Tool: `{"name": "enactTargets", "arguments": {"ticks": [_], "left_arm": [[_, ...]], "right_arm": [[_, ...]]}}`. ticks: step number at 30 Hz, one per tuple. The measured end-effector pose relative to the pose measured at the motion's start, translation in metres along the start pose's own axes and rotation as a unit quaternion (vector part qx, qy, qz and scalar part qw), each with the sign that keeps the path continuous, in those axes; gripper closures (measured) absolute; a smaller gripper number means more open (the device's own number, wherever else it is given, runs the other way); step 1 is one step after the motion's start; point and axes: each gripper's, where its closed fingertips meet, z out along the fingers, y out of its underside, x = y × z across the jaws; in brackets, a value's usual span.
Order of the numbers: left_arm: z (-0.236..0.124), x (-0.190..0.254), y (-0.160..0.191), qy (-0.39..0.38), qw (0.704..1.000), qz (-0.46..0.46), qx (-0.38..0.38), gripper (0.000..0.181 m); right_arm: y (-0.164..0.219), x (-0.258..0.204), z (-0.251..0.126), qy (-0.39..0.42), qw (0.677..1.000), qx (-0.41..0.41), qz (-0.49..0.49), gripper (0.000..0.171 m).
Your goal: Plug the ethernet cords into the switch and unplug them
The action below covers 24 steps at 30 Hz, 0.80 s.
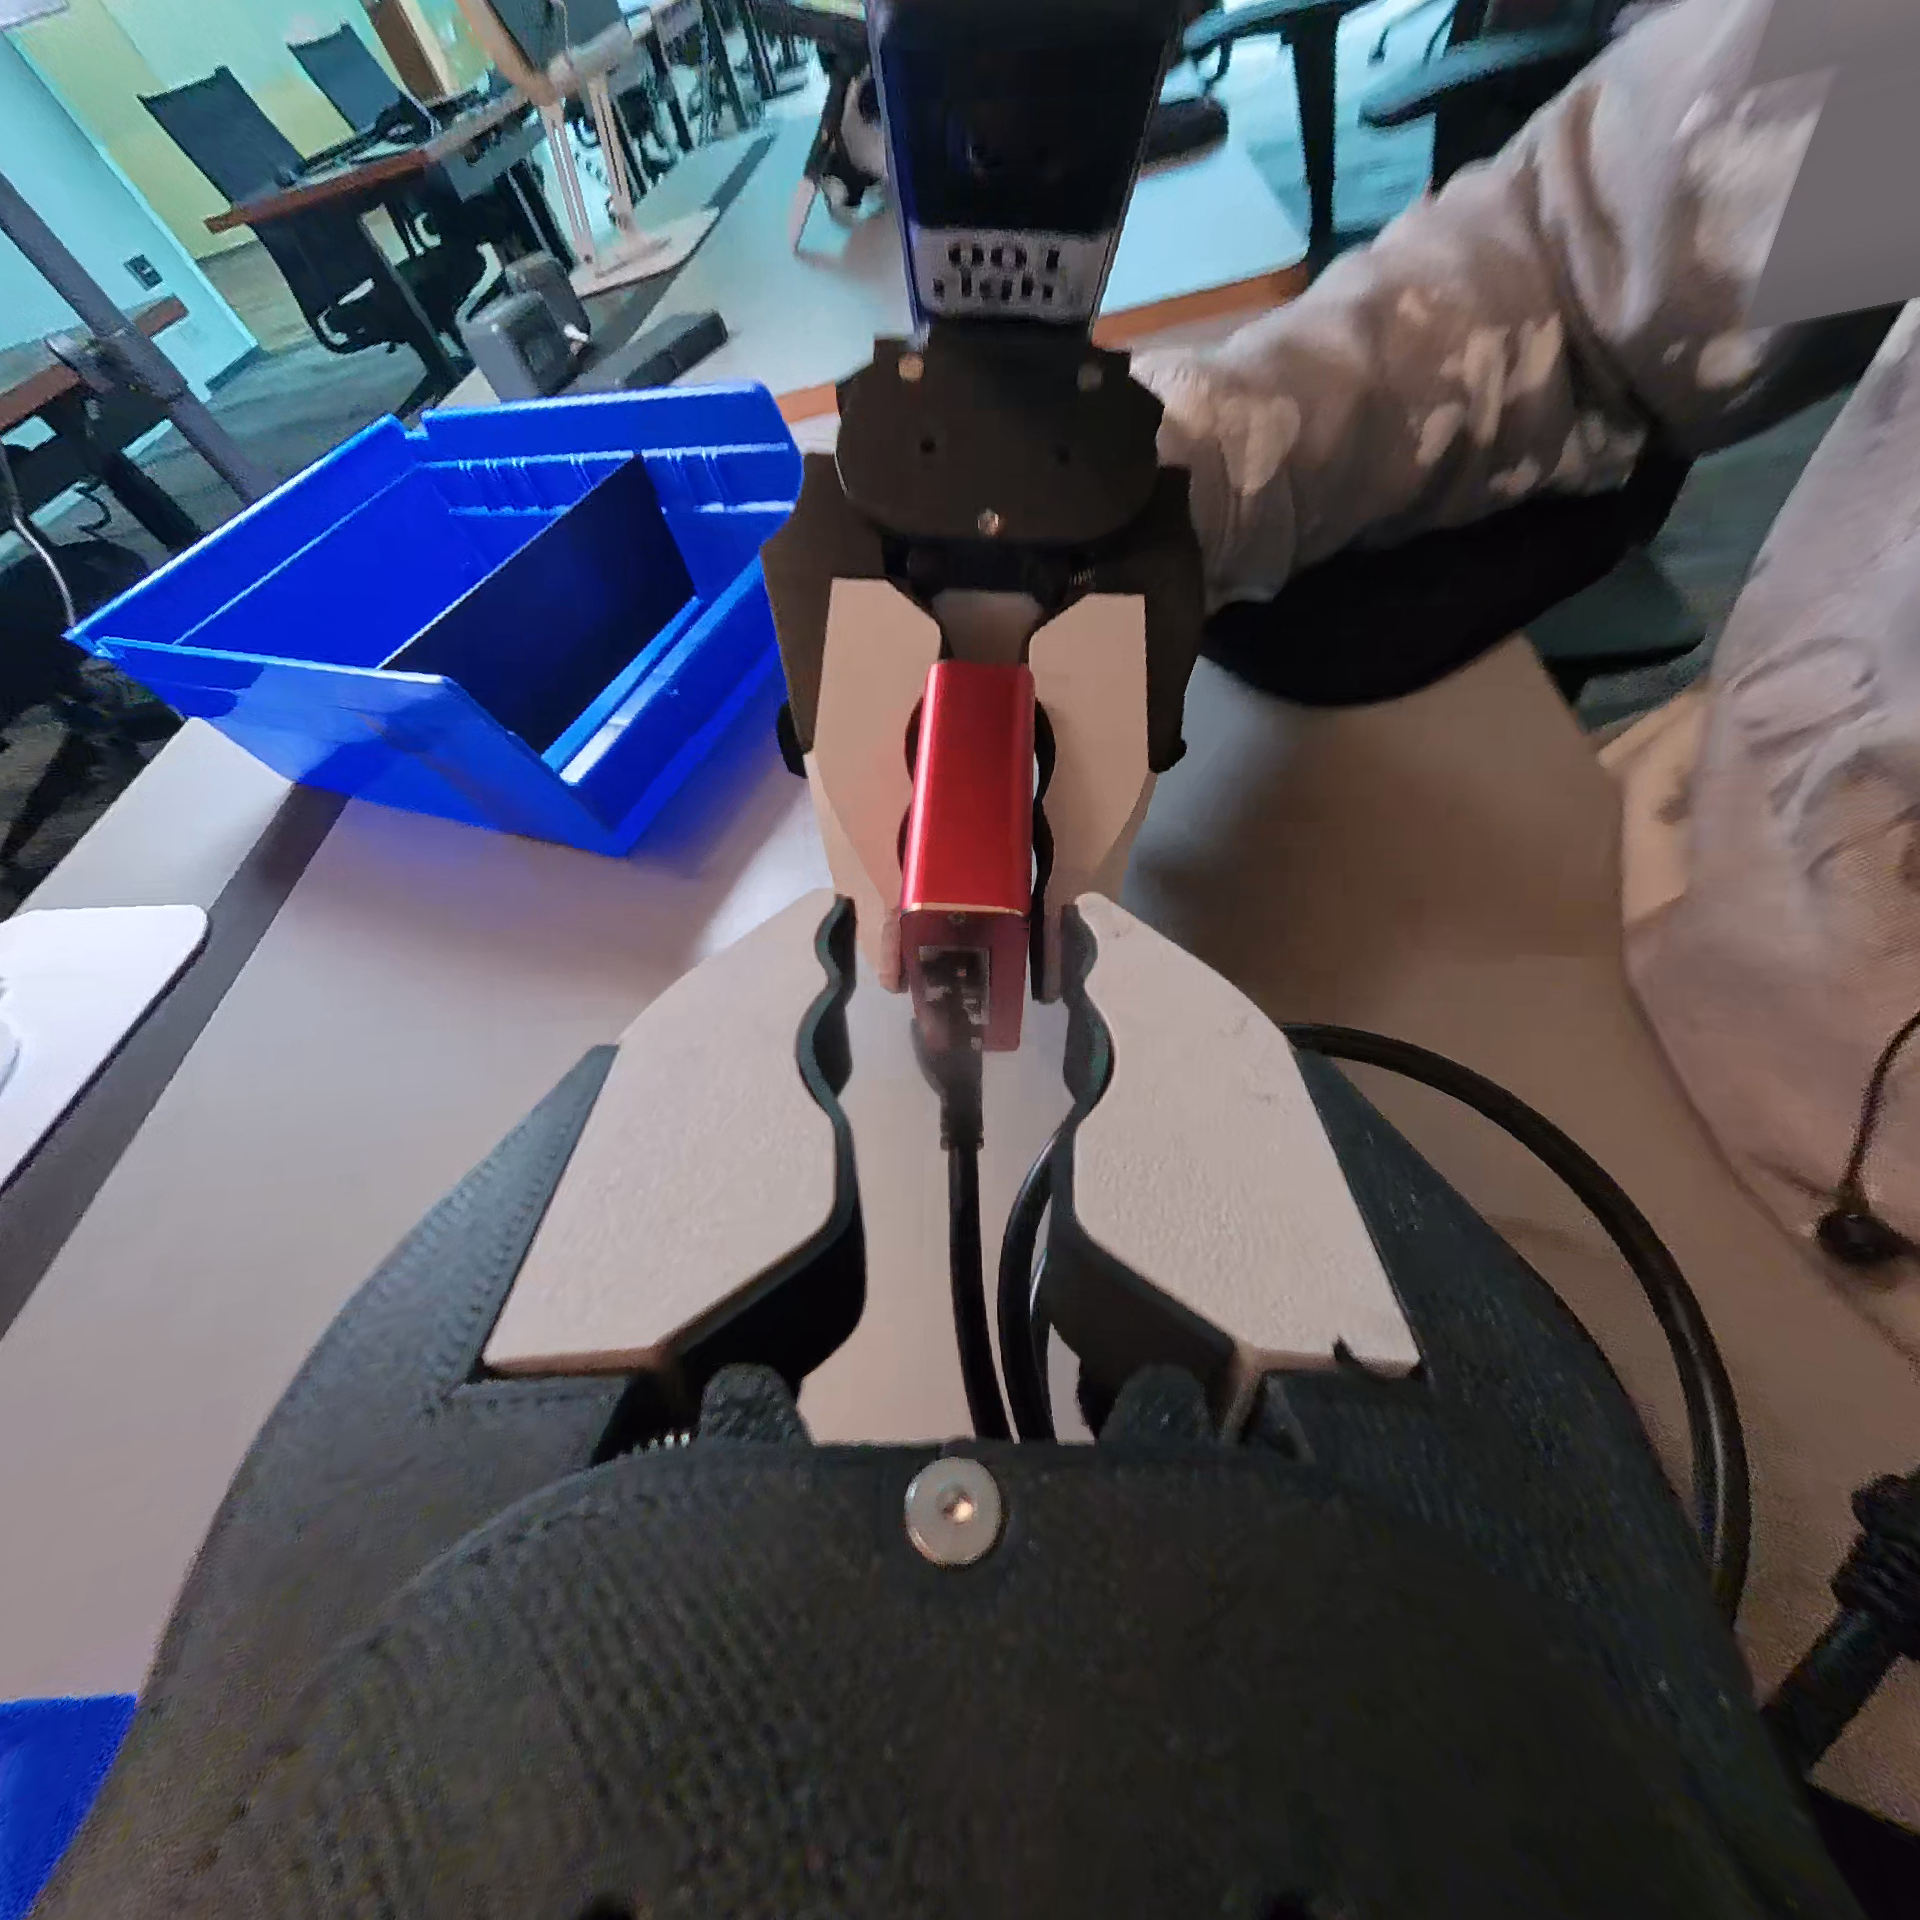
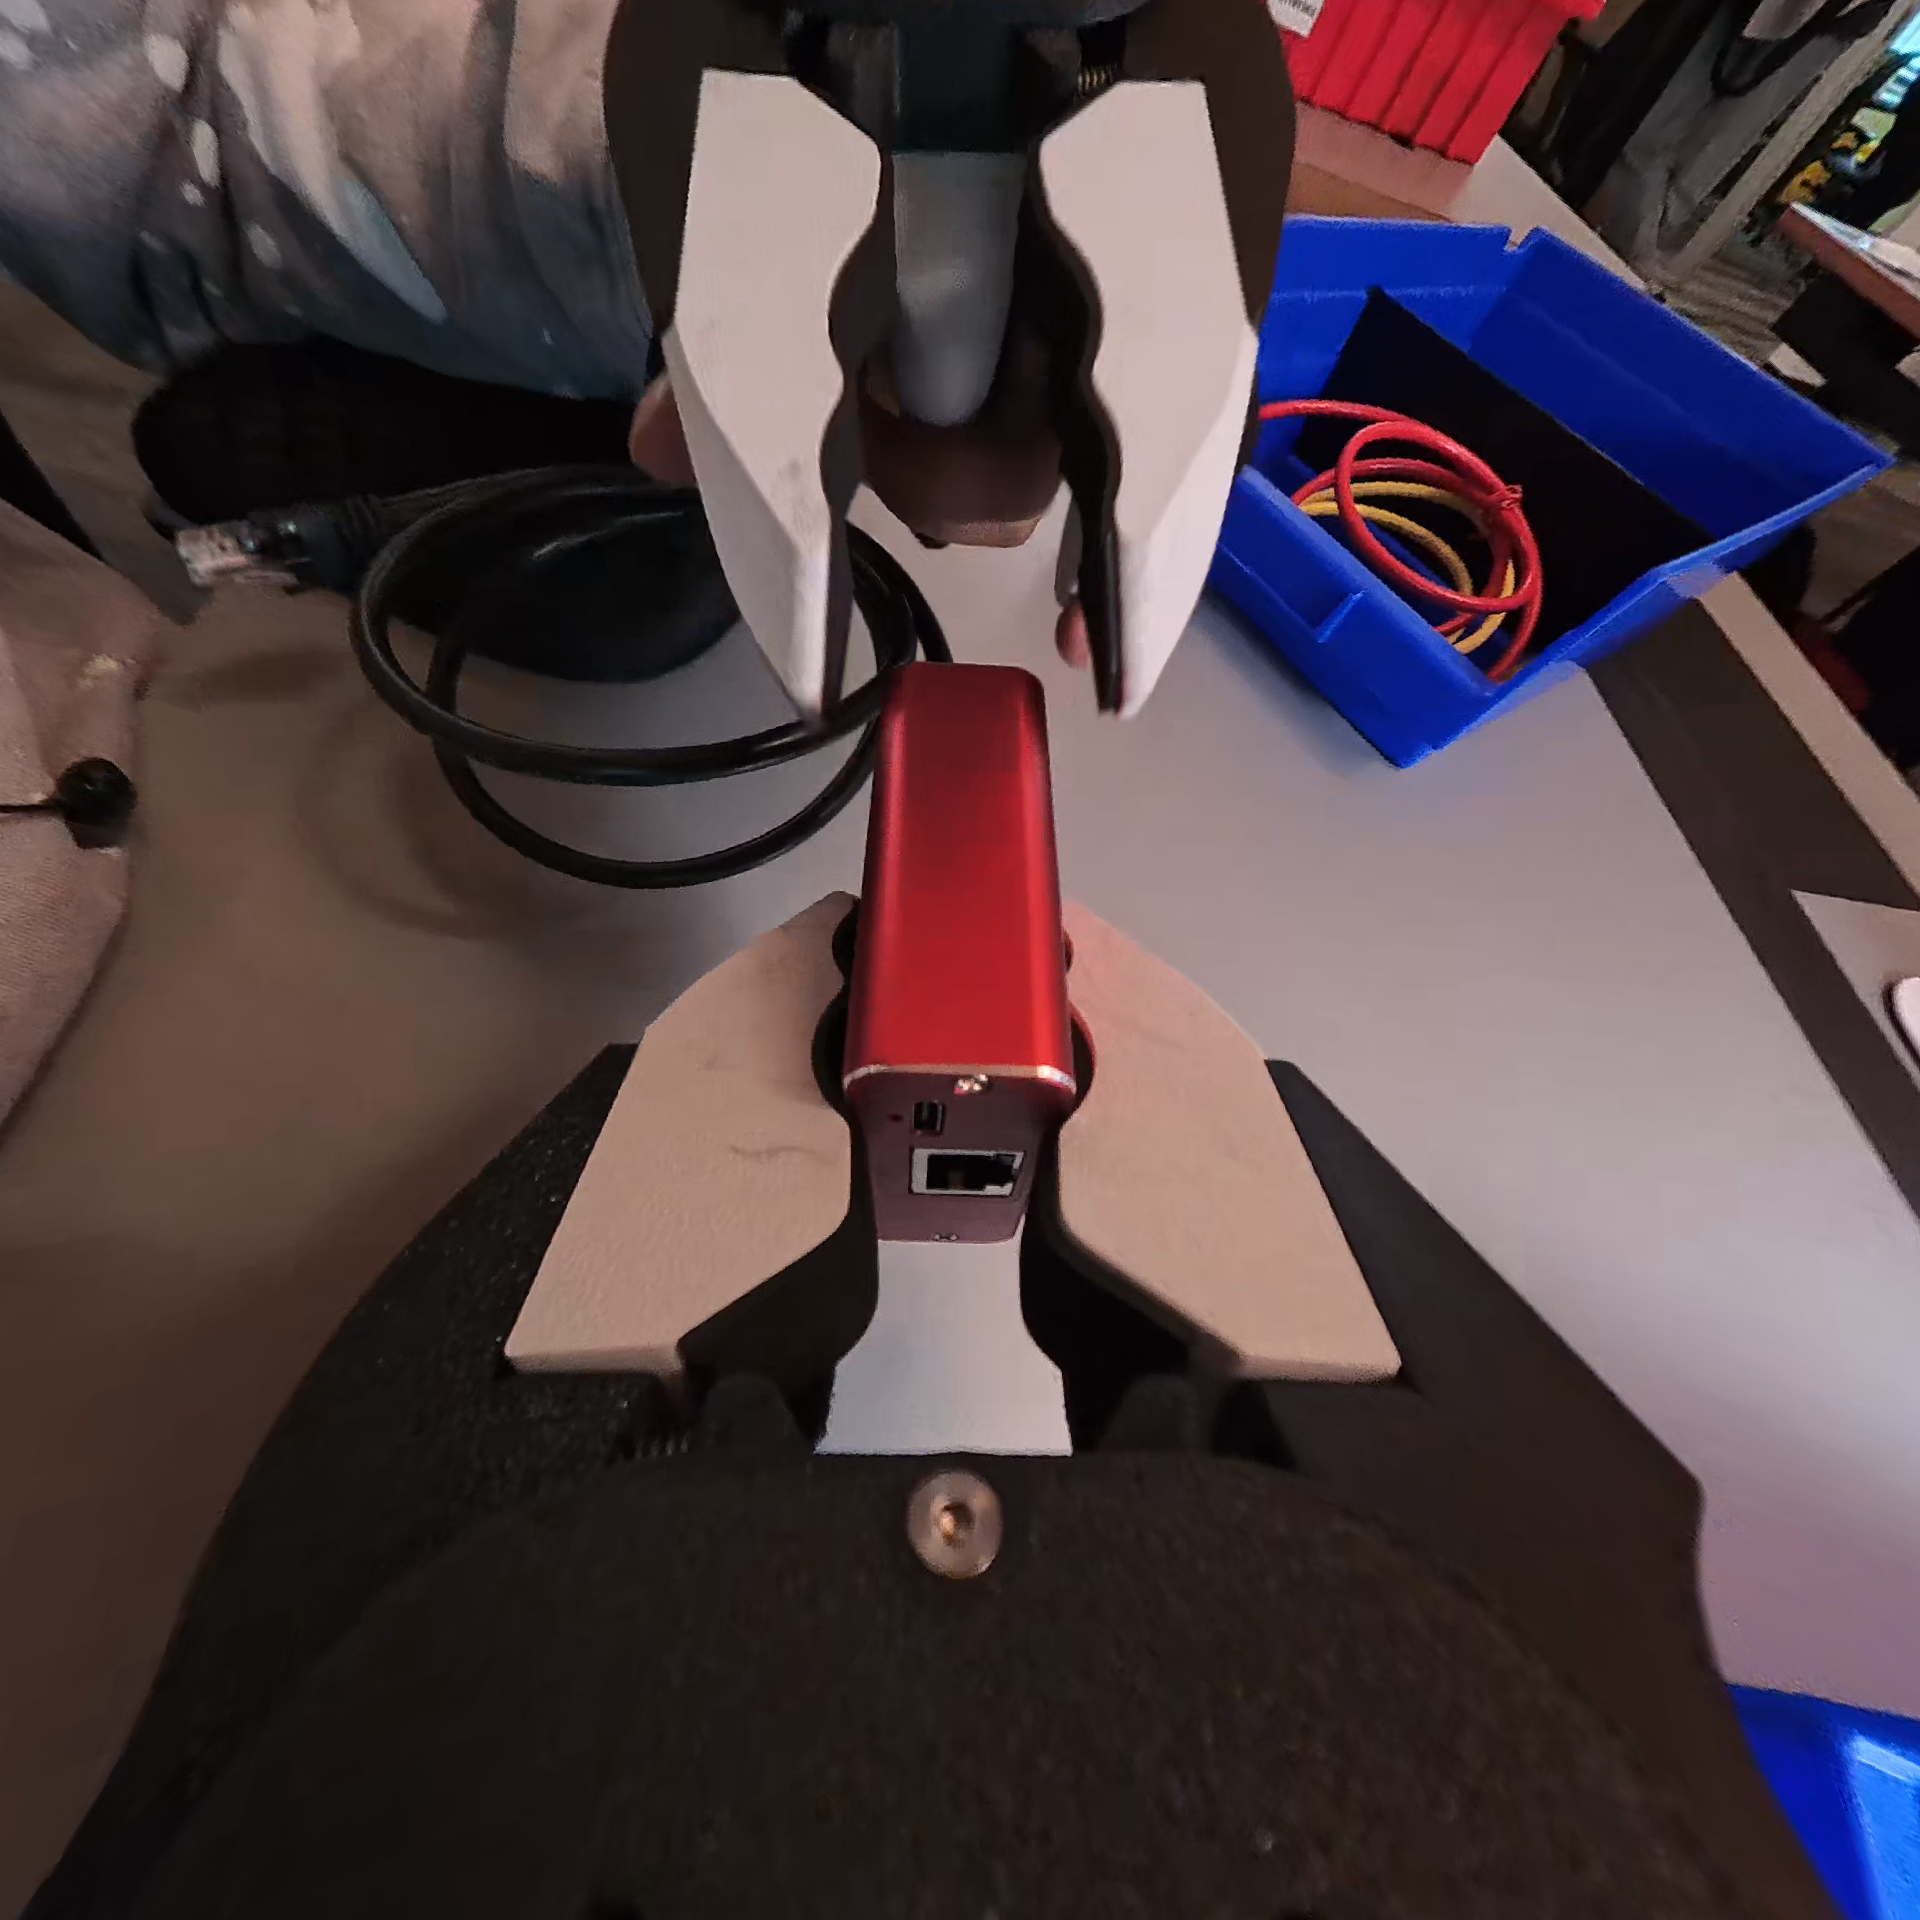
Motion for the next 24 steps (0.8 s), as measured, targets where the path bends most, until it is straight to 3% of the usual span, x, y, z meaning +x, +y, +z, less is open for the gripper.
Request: {"name": "enactTargets", "arguments": {"ticks": [4,11,18,24], "left_arm": [[-0.023,-0.018,-0.017,-0.002,0.995,-0.062,0.084,0.14],[-0.076,-0.093,-0.003,-0.149,0.965,-0.142,0.164,0.145],[-0.128,-0.138,0.026,-0.286,0.942,-0.145,0.1,0.145],[-0.197,-0.18,0.068,-0.363,0.912,-0.187,-0.036,0.145]], "right_arm": [[-0.01,0.005,-0.008,-0.01,0.999,0.039,0.035,0.142],[-0.039,0.011,-0.032,-0.03,0.987,0.137,0.084,0.142],[-0.057,0.026,-0.065,-0.021,0.971,0.207,0.115,0.142],[-0.042,0.034,-0.092,0.006,0.964,0.223,0.142,0.141]]}}
